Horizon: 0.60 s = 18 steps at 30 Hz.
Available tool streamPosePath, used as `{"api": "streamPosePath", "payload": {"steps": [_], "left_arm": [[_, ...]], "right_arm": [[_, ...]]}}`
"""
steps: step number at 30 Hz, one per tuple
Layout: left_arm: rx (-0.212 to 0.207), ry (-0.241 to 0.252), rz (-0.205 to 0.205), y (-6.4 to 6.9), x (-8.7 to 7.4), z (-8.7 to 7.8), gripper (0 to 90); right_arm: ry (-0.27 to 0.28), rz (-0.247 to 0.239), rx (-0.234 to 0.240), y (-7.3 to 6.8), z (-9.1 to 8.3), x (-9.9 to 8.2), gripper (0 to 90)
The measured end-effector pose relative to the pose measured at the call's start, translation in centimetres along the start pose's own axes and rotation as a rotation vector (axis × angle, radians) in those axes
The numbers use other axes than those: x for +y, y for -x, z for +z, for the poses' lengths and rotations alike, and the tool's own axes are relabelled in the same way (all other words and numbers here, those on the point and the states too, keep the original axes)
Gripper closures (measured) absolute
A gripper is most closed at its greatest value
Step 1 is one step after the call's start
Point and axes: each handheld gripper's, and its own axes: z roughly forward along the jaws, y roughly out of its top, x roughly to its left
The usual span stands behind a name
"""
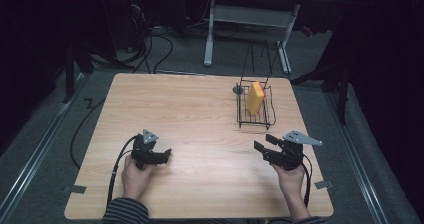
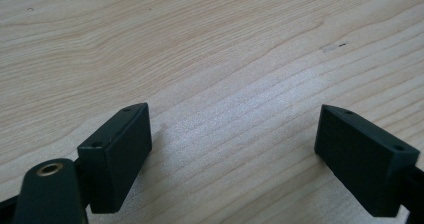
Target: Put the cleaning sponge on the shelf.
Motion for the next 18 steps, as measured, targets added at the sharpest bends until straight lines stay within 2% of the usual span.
{"api": "streamPosePath", "payload": {"steps": [18], "left_arm": [[0.0, 0.0, 0.0, 0.0, 0.0, 0.0, 15.7]], "right_arm": [[-0.036, 0.009, -0.012, 0.4, 1.9, -0.9, 39.6]]}}
